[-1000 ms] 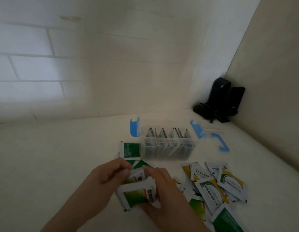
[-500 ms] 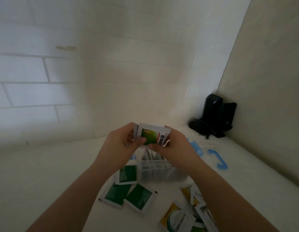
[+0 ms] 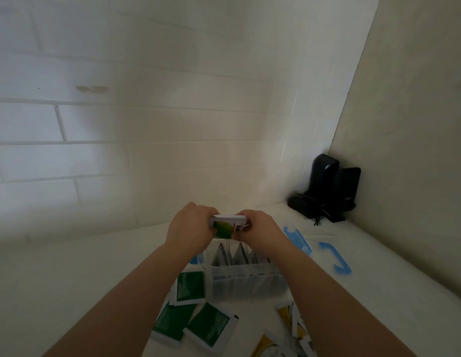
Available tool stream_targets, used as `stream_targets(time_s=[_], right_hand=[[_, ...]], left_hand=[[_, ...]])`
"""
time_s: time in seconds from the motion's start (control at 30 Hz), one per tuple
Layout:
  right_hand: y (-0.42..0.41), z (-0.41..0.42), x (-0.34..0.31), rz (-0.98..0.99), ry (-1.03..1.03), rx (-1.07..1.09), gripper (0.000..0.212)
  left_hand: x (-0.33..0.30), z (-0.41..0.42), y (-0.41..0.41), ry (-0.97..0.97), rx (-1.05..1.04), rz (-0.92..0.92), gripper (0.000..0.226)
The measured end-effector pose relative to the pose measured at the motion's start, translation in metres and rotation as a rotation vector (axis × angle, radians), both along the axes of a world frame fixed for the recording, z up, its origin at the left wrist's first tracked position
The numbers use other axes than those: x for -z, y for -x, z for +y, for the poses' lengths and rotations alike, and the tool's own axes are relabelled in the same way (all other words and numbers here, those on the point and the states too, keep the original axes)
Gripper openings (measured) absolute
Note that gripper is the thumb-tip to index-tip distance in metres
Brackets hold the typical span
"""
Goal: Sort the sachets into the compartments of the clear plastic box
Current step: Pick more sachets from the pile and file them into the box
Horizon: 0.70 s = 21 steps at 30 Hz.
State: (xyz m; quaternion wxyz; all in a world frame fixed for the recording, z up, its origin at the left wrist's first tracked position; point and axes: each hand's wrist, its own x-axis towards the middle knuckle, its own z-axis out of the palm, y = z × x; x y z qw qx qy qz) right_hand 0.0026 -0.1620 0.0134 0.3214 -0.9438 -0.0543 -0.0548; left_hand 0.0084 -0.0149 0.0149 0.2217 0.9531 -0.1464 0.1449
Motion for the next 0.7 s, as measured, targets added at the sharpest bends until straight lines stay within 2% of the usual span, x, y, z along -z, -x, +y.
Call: stream_targets(time_s=[0.07,0.17,0.3,0.37,0.47,0.53,0.63,0.7], right_hand=[[-0.001,0.000,0.001,0.007,-0.010,0.010,0.031],[-0.001,0.000,0.003,0.046,-0.115,0.008,0.036],[0.000,0.001,0.004,0.029,-0.123,-0.001,0.032],[0.003,0.002,0.001,-0.055,-0.126,0.017,0.027],[0.014,0.002,-0.006,-0.298,-0.164,0.076,0.014],[0.031,0.001,-0.012,-0.392,-0.213,0.083,0.013],[0.073,-0.006,-0.019,-0.406,-0.256,-0.005,0.017],[0.104,-0.017,-0.016,-0.367,-0.216,-0.111,0.020]], left_hand=[[0.001,-0.001,-0.001,-0.031,0.014,0.017,0.030],[0.004,-0.001,-0.003,0.022,0.020,0.044,0.038],[0.009,0.001,-0.004,0.141,0.049,-0.024,0.030],[0.010,0.003,-0.002,0.280,0.059,-0.011,0.025],[0.011,0.012,0.011,0.503,0.060,-0.021,0.019],[0.012,0.021,0.028,0.591,0.058,-0.055,0.019],[0.014,0.033,0.066,0.603,0.072,-0.056,0.020],[0.019,0.039,0.093,0.549,0.107,0.023,0.021]])
